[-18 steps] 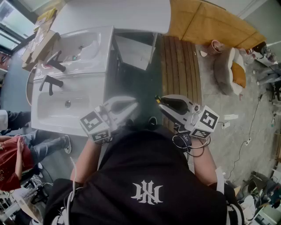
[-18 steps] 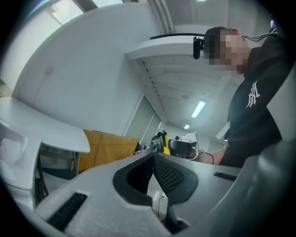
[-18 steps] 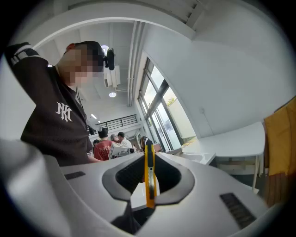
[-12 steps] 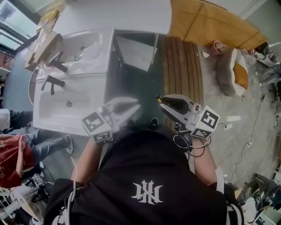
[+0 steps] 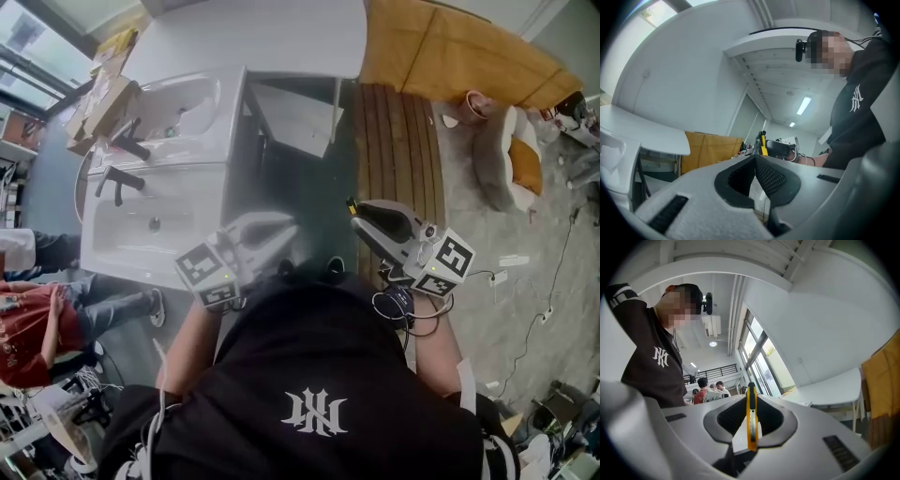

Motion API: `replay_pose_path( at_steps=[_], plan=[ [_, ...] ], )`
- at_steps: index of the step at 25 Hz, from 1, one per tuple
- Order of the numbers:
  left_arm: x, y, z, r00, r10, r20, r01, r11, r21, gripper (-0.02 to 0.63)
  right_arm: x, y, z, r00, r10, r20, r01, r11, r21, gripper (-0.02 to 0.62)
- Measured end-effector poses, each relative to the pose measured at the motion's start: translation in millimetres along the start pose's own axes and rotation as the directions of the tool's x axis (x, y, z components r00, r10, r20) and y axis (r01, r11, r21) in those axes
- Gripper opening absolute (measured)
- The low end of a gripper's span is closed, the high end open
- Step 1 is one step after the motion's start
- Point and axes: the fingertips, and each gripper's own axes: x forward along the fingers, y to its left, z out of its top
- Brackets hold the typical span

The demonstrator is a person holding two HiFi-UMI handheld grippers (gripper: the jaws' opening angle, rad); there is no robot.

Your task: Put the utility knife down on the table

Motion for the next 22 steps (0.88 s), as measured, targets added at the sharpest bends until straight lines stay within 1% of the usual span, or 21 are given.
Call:
replay_pose_path(
  at_steps=[2, 5, 7, 10, 12, 13, 15, 19, 22],
  plan=[
    [11.0, -0.8, 0.7, 1.000, 0.012, -0.001, -0.012, 1.000, 0.000, 0.006, -11.4, -7.0, -1.2, 1.000, 0.006, -0.009, -0.006, 1.000, 0.003, 0.057],
    [19.1, 3.3, -0.6, 0.999, 0.053, 0.002, -0.053, 0.999, -0.011, 0.006, -27.8, -21.7, -5.7, 1.000, 0.005, -0.016, -0.005, 1.000, 0.019, 0.057],
    [19.1, 4.9, -6.1, 0.996, 0.085, -0.007, -0.085, 0.996, -0.035, 0.006, -38.5, -30.6, -7.8, 1.000, 0.003, -0.008, -0.003, 0.999, 0.045, 0.057],
    [17.6, 12.4, -17.6, 0.992, 0.120, -0.024, -0.122, 0.988, -0.093, 0.006, -48.1, -45.0, -10.0, 1.000, -0.007, 0.000, 0.007, 0.997, 0.078, 0.057],
    [16.9, 22.0, -24.4, 0.990, 0.133, -0.045, -0.138, 0.983, -0.122, 0.006, -47.8, -54.4, -11.8, 1.000, -0.021, -0.009, 0.021, 0.996, 0.082, 0.057],
    [16.7, 27.4, -25.8, 0.989, 0.138, -0.057, -0.144, 0.982, -0.122, 0.006, -46.3, -58.6, -11.9, 1.000, -0.027, -0.015, 0.028, 0.996, 0.080, 0.057],
    [16.3, 39.5, -22.5, 0.987, 0.145, -0.065, -0.151, 0.982, -0.110, 0.006, -42.0, -67.8, -9.7, 0.999, -0.036, -0.020, 0.037, 0.996, 0.076, 0.057],
    [20.4, 71.0, -10.9, 0.989, 0.139, -0.043, -0.143, 0.983, -0.111, 0.006, -30.6, -90.1, -4.1, 0.998, -0.063, -0.025, 0.065, 0.995, 0.081, 0.057],
    [23.9, 97.9, -2.3, 0.991, 0.132, -0.014, -0.132, 0.984, -0.121, 0.006, -13.4, -105.3, 1.6, 0.996, -0.069, -0.059, 0.073, 0.995, 0.067, 0.057]
  ],
)
